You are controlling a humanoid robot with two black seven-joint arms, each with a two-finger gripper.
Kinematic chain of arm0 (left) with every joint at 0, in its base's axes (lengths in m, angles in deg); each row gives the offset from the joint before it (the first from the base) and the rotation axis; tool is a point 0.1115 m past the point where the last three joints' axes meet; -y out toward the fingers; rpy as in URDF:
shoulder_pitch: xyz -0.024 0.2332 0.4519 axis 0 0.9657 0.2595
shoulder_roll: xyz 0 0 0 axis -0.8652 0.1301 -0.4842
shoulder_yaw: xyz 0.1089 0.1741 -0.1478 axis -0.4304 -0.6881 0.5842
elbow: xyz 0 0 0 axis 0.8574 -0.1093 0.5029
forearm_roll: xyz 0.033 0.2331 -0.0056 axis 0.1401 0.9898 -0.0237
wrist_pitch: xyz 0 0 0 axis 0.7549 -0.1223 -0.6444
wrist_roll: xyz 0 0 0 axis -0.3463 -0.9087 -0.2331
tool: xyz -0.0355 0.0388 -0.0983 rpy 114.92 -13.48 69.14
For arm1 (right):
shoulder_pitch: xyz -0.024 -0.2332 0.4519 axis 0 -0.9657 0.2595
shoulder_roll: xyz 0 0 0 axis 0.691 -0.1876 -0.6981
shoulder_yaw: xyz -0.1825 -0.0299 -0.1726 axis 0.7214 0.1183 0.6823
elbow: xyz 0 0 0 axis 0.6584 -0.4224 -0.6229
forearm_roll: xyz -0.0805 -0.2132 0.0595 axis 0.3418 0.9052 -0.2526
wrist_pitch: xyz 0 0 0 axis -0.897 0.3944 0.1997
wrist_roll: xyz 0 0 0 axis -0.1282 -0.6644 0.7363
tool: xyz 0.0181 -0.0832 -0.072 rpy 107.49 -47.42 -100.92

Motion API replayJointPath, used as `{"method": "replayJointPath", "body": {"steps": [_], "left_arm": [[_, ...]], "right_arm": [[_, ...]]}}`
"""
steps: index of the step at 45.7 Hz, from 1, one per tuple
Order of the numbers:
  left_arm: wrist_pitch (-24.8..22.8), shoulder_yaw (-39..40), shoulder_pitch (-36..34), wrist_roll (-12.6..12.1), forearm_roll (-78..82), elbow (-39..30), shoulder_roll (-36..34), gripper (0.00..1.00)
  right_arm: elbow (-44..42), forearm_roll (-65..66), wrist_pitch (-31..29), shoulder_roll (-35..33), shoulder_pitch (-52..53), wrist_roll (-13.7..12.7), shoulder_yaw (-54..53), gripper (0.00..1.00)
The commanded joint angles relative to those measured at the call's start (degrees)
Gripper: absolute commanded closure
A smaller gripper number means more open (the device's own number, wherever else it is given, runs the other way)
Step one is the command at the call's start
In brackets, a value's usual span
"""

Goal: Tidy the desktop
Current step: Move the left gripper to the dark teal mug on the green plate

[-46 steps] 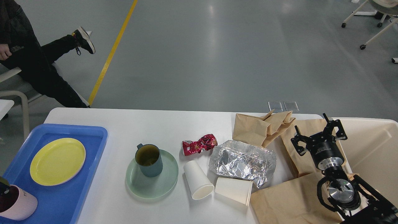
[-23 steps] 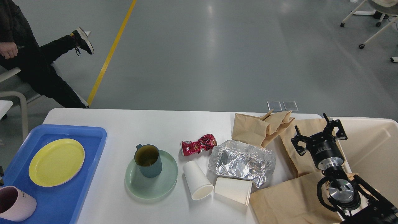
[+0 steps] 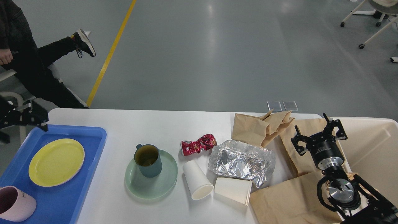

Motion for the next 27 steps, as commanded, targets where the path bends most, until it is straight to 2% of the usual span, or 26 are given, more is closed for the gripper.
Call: {"method": "replayJointPath", "body": {"steps": [1,5,11,14,24,27], "left_arm": [[-0.4,0.0,-8.6,1.5,-6.6,-7.6,11.1,0.10],[-1.8,2.9,-13.8,2.1,-11.6,-10.2,17.4,0.10],[-4.1,4.9,-18.7,2.4,-16.9,-11.7,22.3,0.09],[-5.1,5.4,-20.6,3.2,-19.4,-12.7,24.1,0.08],[-6.0,5.6,-19.9,7.9,-22.4,-12.8,26.1,0.04],[-6.3,6.5,-18.5,7.8,-22.3,-12.3,26.1,0.04]], "right_arm": [[0.0,0.0,0.0,0.0,0.0,0.0,0.0,0.00],[0.0,0.0,0.0,0.0,0.0,0.0,0.0,0.00],[0.0,0.0,0.0,0.0,0.0,0.0,0.0,0.00],[0.0,0.0,0.0,0.0,0.0,0.0,0.0,0.00],[0.0,0.0,0.0,0.0,0.0,0.0,0.0,0.00],[0.0,0.0,0.0,0.0,0.0,0.0,0.0,0.00]]}}
